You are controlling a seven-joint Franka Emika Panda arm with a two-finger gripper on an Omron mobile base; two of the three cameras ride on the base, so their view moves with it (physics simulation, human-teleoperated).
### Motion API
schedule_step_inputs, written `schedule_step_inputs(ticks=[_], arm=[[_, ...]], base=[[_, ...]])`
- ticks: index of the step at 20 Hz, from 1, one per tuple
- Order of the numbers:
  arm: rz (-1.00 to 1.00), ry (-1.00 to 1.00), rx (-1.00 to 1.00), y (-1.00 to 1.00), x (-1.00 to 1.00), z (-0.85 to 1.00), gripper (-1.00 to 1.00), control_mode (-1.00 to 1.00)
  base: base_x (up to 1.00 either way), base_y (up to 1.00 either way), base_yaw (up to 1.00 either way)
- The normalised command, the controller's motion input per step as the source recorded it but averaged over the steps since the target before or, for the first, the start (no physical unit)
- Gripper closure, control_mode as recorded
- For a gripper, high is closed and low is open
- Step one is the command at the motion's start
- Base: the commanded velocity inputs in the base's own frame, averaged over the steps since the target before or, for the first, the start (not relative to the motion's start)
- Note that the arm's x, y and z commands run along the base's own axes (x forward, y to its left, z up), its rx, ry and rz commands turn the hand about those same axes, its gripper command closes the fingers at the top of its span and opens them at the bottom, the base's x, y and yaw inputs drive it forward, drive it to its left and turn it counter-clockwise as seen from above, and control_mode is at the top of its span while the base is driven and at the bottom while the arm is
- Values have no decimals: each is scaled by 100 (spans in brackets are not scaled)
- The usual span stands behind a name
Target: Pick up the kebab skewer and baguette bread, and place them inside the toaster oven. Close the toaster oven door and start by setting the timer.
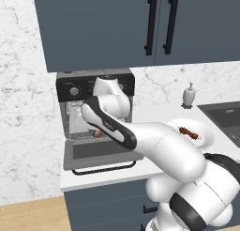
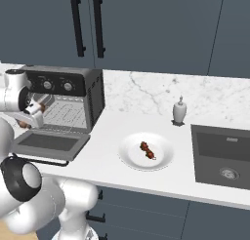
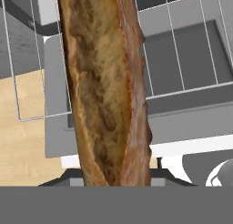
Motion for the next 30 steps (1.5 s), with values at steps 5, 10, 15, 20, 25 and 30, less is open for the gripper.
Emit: schedule_step_inputs(ticks=[5,10,15,20,25,30], arm=[[0,-7,0,0,10,-21,100,-100],[0,-4,0,0,38,-16,100,-100],[0,0,0,1,31,-8,100,-100],[0,0,0,18,15,-17,100,-100],[0,0,0,16,21,-11,100,-100],[0,0,0,0,20,0,100,-100]], base=[[0,0,0],[0,0,0],[0,0,0],[0,0,0],[0,0,0],[0,0,0]])
